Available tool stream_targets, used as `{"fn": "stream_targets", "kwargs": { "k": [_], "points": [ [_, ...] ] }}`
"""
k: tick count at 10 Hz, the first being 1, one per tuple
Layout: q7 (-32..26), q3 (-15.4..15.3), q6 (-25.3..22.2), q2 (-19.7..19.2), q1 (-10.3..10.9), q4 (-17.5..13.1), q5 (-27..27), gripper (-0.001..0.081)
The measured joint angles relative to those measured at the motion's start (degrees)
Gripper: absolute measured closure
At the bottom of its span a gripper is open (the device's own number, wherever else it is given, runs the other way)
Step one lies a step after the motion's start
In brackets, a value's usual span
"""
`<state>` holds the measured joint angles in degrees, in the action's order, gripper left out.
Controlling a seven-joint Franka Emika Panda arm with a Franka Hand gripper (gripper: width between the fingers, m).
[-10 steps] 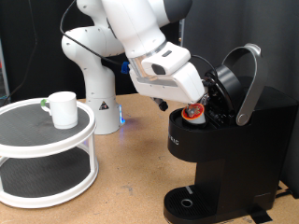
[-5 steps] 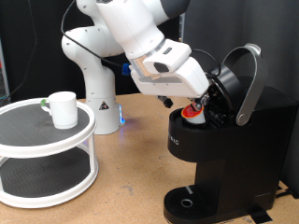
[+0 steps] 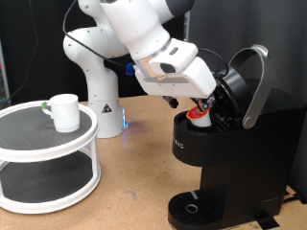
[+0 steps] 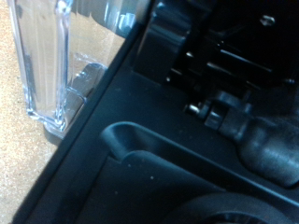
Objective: Make a cup of coffee with the keurig machine
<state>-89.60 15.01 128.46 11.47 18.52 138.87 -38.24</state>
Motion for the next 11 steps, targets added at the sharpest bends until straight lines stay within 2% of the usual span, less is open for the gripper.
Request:
{"fn": "stream_targets", "kwargs": {
  "k": [3, 7, 11],
  "points": [
    [0.02, 0.01, -0.58, -0.3, 0.0, -0.31, -1.07, 0.0001],
    [-1.71, 0.0, -0.68, -2.28, 0.23, -2.16, -5.11, 0.0001],
    [-2.23, -0.06, -0.94, -3.53, 0.34, -3.74, -5.6, 0.0001]
  ]
}}
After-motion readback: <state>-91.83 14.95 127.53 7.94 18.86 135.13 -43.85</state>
